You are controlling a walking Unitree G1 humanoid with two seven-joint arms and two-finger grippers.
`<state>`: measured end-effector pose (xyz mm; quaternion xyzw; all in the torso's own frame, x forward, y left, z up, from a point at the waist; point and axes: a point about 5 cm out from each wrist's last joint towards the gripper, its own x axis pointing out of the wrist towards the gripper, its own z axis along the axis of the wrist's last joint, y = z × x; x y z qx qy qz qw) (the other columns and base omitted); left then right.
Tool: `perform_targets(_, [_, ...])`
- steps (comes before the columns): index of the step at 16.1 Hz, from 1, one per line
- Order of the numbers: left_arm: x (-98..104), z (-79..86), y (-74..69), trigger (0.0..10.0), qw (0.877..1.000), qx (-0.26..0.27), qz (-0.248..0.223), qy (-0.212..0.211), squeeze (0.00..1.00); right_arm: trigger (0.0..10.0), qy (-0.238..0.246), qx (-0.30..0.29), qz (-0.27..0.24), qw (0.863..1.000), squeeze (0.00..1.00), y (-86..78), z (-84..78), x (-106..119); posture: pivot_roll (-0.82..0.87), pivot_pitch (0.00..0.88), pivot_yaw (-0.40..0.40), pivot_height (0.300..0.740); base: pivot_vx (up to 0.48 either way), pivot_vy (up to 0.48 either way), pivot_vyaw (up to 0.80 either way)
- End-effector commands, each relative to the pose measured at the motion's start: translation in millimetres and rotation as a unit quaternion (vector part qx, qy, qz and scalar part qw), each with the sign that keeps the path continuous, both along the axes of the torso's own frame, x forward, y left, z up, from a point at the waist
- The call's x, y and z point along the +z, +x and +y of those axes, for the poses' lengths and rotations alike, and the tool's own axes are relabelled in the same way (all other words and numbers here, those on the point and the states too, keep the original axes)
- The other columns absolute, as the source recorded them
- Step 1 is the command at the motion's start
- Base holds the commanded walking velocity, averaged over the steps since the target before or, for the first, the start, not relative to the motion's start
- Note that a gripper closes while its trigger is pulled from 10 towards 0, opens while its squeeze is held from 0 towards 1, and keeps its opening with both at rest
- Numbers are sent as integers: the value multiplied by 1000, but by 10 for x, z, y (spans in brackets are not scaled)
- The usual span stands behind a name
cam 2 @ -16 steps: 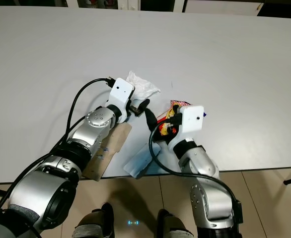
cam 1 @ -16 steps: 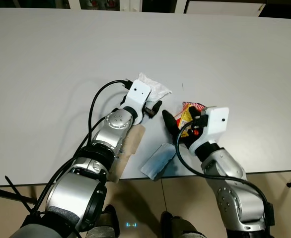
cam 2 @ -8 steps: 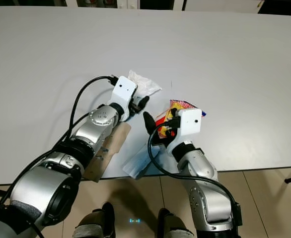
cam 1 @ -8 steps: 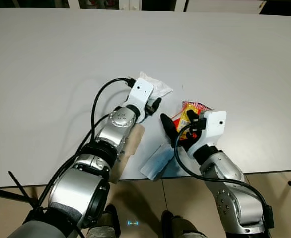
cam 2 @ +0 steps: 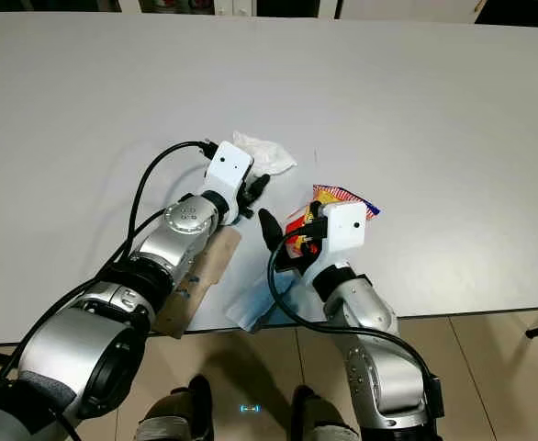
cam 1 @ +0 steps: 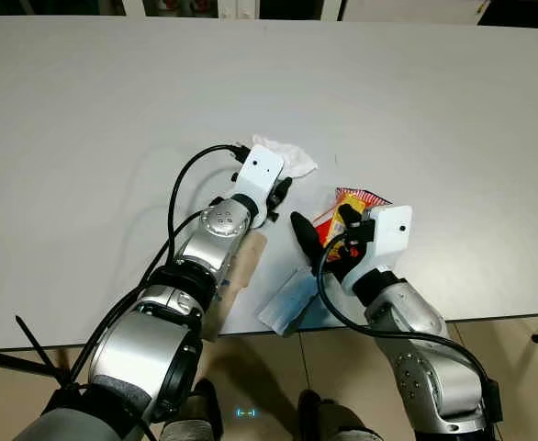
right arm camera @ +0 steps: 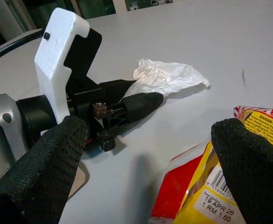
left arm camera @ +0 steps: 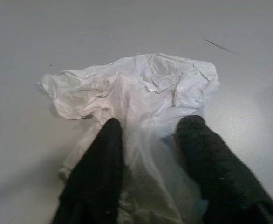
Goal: Picking trash to rubbish bin
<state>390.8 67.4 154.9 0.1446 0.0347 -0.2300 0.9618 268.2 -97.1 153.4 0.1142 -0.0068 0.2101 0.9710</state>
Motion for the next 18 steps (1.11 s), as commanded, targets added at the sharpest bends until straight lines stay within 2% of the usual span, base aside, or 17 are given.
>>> perform_targets(1, [-116,44,-23,0,1000,9,20,12,0,10000,1,2,3,1000,0,5,-2,-13,-142,205,-23,740,0,0,0])
perform_targets(7, [-48,47,-6,0,1000,8,-2,10,0,10000,0,2,2,1000,0,33,15,-17,-140,196,-20,740,0,0,0])
perform_targets(8, [20,53,9,0,1000,15,-25,-1,0,10000,0,2,1,1000,0,42,13,-19,-138,192,-20,740,0,0,0])
perform_targets(10, [301,82,56,0,993,37,-96,-60,0,10000,0,2,0,1000,0,74,8,-22,-133,182,-20,740,0,0,0])
perform_targets(13, [574,108,76,0,981,43,-159,-100,0,10000,0,2,-4,1000,0,118,12,-12,-124,162,-19,740,0,0,0])
perform_targets(14, [752,143,70,0,969,48,-201,-132,0,10000,0,2,-9,1000,0,157,21,0,-118,146,-17,740,0,0,0])
perform_targets(15, [803,155,63,0,965,49,-214,-142,0,10000,0,3,-10,1000,0,168,24,3,-117,144,-17,740,0,0,0])
perform_targets(16, [892,185,37,10000,956,53,-246,-152,0,10000,1,4,-14,1000,0,196,28,6,-111,133,-16,740,0,0,0])
perform_targets(18, [888,219,13,10000,953,58,-258,-149,0,10000,0,3,-20,1000,0,238,27,25,-101,113,-16,740,0,0,0])
